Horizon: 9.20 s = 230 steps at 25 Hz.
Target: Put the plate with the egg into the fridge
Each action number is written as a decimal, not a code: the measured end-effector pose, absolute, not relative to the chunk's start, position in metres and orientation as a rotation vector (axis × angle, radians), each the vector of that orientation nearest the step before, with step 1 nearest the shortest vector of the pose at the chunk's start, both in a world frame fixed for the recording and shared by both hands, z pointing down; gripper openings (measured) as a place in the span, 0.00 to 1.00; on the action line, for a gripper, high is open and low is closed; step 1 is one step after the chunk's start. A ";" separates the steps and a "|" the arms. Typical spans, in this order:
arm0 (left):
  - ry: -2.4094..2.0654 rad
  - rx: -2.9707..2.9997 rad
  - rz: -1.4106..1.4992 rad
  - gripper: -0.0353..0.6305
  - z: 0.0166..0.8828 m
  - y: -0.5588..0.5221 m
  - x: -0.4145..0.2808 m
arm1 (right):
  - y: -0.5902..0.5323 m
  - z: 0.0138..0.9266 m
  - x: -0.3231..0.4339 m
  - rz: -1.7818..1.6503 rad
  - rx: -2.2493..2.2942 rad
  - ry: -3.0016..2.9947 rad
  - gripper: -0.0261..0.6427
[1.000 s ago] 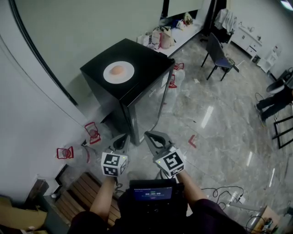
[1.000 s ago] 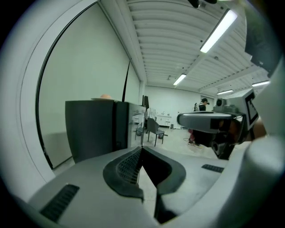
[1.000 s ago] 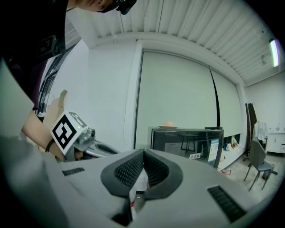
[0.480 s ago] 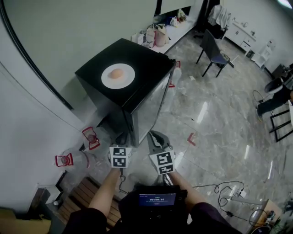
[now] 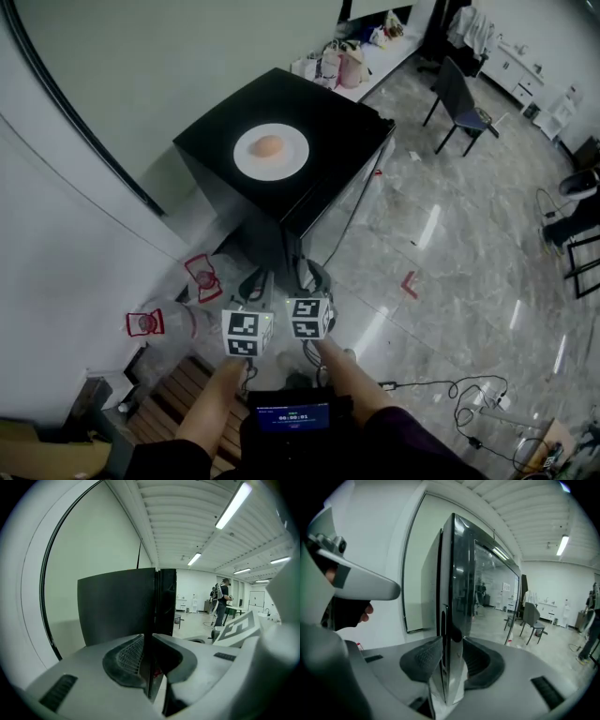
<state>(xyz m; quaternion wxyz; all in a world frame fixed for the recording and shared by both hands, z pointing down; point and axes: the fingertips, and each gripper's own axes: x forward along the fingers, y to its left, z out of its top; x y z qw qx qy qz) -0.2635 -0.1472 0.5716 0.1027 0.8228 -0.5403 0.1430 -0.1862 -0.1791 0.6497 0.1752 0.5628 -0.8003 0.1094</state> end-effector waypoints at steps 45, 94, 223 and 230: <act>-1.436 2.491 0.388 0.07 0.580 -0.135 -0.215 | -0.132 0.649 -0.094 0.386 1.739 -2.249 0.13; -1.235 2.924 0.619 0.07 0.497 -0.199 0.091 | -0.157 0.542 0.180 -0.202 1.386 -2.577 0.05; -1.517 2.417 0.585 0.07 0.545 -0.114 -0.103 | -0.166 0.609 -0.045 -1.389 0.380 -1.812 0.08; -1.513 2.401 0.551 0.07 0.586 -0.152 -0.120 | -0.231 0.657 -0.093 -1.450 0.315 -1.736 0.08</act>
